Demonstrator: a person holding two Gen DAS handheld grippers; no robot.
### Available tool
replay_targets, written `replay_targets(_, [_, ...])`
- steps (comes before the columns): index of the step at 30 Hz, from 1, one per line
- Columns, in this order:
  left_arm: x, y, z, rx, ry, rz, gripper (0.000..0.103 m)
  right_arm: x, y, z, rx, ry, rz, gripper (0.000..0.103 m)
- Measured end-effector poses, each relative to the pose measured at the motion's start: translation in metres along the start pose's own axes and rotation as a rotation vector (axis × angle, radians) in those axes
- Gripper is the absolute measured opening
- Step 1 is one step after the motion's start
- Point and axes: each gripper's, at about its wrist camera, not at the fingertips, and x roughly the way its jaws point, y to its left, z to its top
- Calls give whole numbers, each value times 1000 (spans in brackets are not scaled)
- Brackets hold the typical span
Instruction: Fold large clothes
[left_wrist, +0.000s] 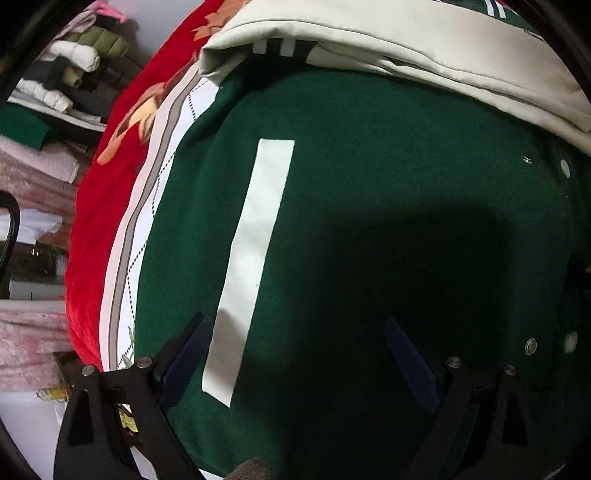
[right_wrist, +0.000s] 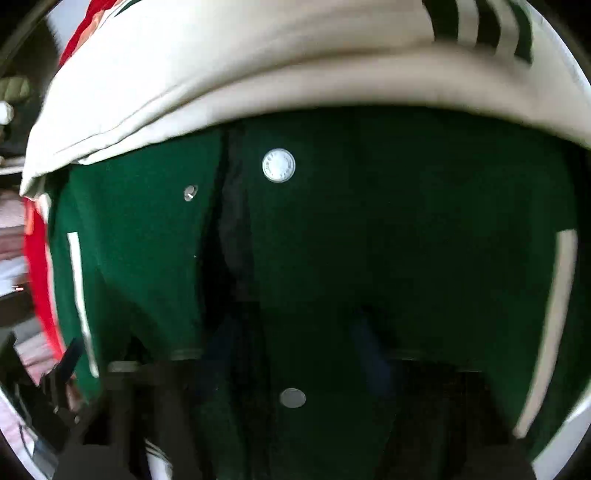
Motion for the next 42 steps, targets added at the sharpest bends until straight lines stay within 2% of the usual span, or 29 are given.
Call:
replay_targets(1, [0,1,0,-4,1,-3,96,0,0,-1,23,-2,5,11])
replay_targets(3, [0,2,0,-14,7,-10,96,1,-7,-1,130,3,68,10])
replay_targets(5, [-1,5,1,-17,12,-17,96,-4,-10,-5,225,9,160,10])
replay_targets(9, [-1,13,5,-19,24,-22,96,-5,8,-9,210,21,263,10])
replay_targets(11, [-8,15,7,-26,26,-28,96,6,13,10,185,72,271,17])
replay_targets(13, [-25,16,12,-36,-2,-32,96,12,-9,16,213,130,352,24])
replay_targets(14, [-36,13,15,-41,-24,-37,96,7,-18,17,231,145,383,37])
replay_targets(16, [-53,4,22,-46,-55,-59,96,-16,-37,12,240,111,375,57])
replay_targets(17, [-60,-6,26,-46,-71,-72,96,-34,-53,16,243,64,359,58])
replay_targets(18, [-66,-19,31,-39,-85,-84,96,-51,-67,16,240,20,328,58])
replay_targets(20, [-70,-55,42,-10,-103,-87,96,-84,-98,19,241,-84,218,58])
replay_targets(22, [-66,-85,51,16,-118,-69,96,-101,-126,24,233,-154,91,58])
replay_targets(24, [-54,-115,63,50,-120,-20,96,-98,-150,41,179,-149,-37,58])
replay_targets(25, [-48,-125,67,60,-119,1,96,-86,-163,49,160,-121,-60,58])
replay_targets(27, [-32,-140,73,69,-98,45,96,-74,-187,66,105,-78,-68,56])
replay_targets(28, [-27,-140,74,65,-93,59,98,-68,-189,71,77,-78,-65,44])
replay_targets(29, [-24,-141,75,55,-95,68,98,-64,-191,77,49,-87,-65,12])
replay_targets(30, [-23,-140,75,40,-100,69,99,-64,-197,80,63,-108,-53,8])
replay_targets(34, [-20,-132,74,-4,-102,67,103,-70,-246,72,217,-181,36,8])
replay_targets(37, [-20,-134,73,-23,-106,76,103,-50,-282,62,356,-173,143,6])
replay_targets(40, [-24,-136,74,-46,-109,80,103,-51,-290,62,357,-125,154,9])
replay_targets(42, [-27,-136,74,-71,-94,78,103,-60,-288,65,322,-92,160,16])
